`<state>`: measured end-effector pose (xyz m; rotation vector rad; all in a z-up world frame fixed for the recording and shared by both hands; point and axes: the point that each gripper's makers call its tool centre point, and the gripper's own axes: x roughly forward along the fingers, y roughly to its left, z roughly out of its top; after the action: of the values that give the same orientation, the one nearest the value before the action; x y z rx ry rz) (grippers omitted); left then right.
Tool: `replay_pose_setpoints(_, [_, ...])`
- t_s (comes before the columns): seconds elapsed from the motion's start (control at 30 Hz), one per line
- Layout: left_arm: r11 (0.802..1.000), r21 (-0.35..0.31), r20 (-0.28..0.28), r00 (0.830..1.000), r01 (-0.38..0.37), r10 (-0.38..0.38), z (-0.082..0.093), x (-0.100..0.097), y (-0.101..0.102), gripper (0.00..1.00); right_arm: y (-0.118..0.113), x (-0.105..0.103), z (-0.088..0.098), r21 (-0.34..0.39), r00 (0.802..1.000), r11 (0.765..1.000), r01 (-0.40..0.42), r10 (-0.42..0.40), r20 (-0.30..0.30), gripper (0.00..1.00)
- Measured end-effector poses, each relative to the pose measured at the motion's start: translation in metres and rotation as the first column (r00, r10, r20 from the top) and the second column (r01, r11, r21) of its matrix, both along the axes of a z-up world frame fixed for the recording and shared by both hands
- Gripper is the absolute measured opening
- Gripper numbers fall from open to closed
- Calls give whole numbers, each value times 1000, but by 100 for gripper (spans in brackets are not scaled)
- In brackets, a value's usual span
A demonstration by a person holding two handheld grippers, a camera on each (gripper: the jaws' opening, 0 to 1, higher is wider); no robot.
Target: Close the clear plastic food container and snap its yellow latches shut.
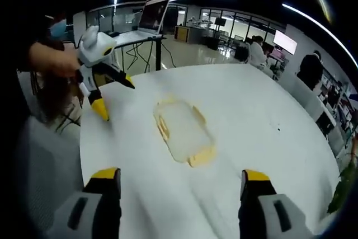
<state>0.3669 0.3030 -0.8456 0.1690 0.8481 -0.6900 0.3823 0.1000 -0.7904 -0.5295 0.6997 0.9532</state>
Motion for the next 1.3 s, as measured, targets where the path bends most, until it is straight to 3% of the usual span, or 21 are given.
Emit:
replay_pose_setpoints(0.33, [999, 41, -4, 1000, 23, -23, -11, 12, 12, 86, 12, 16, -1, -48, 997, 996, -76, 77, 31, 88])
replay_pose_setpoints(1.0, [997, 62, -5, 999, 51, -51, -13, 29, 24, 88, 21, 35, -28, -63, 989, 987, -145, 143, -29, 87])
replay_pose_setpoints(1.17, [989, 105, -10, 994, 108, -108, -18, 36, 21, 88, 22, 42, -33, -83, 986, 982, -169, 168, -24, 87])
replay_pose_setpoints(1.3, [984, 102, 6, 989, 145, -146, -15, 49, 15, 88, 19, 46, -40, -100, 981, 976, -194, 192, -31, 86])
